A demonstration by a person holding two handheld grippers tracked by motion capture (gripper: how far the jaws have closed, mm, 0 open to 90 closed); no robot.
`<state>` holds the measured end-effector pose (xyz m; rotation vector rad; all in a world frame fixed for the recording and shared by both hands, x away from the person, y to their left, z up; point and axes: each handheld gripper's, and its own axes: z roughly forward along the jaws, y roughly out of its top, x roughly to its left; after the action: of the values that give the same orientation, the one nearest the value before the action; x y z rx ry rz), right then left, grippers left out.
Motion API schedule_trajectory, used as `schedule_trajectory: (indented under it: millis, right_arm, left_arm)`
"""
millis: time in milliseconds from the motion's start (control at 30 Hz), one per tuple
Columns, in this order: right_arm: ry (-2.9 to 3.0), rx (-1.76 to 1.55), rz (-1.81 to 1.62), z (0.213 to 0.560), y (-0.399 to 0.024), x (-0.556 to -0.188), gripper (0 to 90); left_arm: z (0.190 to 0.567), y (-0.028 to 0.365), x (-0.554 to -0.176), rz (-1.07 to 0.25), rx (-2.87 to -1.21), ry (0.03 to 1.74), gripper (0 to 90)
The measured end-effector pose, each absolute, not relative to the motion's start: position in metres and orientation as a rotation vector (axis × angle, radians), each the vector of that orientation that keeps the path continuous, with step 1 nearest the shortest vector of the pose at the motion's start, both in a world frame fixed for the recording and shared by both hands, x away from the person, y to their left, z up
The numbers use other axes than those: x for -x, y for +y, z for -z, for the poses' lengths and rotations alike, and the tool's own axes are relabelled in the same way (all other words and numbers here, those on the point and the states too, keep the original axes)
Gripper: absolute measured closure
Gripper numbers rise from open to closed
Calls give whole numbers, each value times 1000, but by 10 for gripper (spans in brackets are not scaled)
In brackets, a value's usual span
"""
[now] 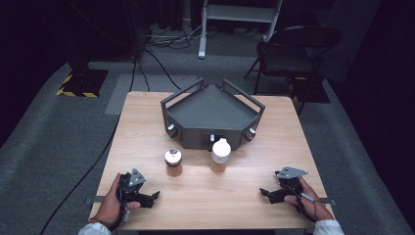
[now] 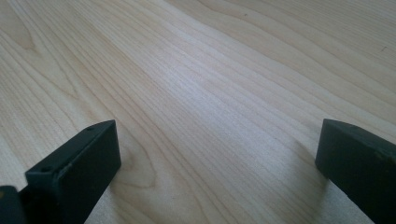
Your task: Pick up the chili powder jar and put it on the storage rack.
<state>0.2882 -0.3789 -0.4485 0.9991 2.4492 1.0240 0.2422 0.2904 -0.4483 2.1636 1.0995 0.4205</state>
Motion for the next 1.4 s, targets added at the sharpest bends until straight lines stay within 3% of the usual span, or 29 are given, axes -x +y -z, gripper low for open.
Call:
schedule_trajectory:
  millis: [1400]
  right_arm:
    - [2449,-999,-1024,449,-379,-288,0]
  left_arm:
    - [436,279,-220,-552,-2019,1141,17]
